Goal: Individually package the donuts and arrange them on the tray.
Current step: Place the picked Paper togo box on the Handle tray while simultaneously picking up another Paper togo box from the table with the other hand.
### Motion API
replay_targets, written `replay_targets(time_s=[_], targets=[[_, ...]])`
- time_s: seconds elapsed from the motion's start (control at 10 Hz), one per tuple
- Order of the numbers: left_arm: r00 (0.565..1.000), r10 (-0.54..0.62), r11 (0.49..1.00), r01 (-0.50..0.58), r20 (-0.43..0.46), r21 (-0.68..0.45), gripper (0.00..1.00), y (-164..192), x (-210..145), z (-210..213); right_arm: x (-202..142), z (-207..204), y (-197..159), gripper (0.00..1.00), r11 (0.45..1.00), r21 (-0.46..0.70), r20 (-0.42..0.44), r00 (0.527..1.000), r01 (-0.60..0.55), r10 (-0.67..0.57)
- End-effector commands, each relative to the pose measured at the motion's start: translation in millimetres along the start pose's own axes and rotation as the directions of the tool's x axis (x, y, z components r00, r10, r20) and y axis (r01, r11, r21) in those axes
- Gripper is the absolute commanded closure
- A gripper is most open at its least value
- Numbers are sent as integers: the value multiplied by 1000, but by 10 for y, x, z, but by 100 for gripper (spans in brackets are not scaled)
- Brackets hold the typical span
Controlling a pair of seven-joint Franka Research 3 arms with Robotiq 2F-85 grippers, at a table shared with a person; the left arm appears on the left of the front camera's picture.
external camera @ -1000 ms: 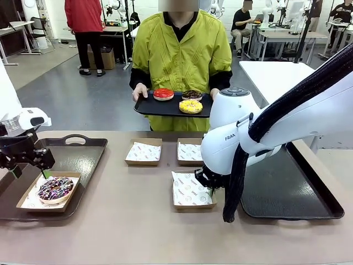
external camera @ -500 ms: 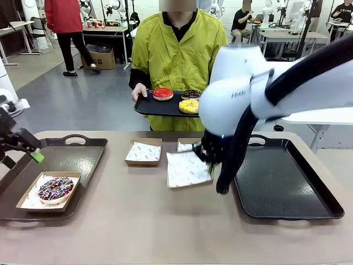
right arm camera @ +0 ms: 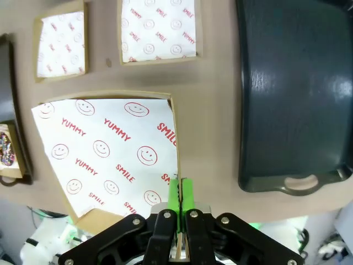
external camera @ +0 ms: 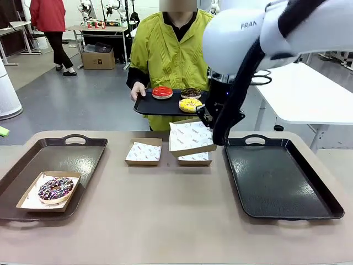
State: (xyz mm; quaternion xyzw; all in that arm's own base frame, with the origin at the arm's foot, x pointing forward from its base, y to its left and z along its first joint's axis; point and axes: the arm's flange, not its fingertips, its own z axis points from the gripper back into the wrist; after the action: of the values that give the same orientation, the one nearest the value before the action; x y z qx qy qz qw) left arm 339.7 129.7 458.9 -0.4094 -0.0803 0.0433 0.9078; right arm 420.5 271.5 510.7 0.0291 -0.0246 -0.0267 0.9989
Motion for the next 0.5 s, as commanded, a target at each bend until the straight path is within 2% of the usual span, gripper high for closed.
replay_targets(time_s=[0.0,0.1,0.2,0.4], targets=[[991,130,986,-130,-1,-101,0,249,204,179,314,-5,206,100,999,-42,-46,999,14,-16],[981,194,971,-194,-14,-140,0,371,247,257,429,-6,269,100,998,-53,-55,998,22,-25],[977,212,961,-210,-12,-180,0,478,259,317,525,-14,333,100,998,-60,-54,998,22,-25],[984,178,950,-175,-13,-259,0,729,209,418,706,-69,423,100,998,-56,-43,998,41,-43]])
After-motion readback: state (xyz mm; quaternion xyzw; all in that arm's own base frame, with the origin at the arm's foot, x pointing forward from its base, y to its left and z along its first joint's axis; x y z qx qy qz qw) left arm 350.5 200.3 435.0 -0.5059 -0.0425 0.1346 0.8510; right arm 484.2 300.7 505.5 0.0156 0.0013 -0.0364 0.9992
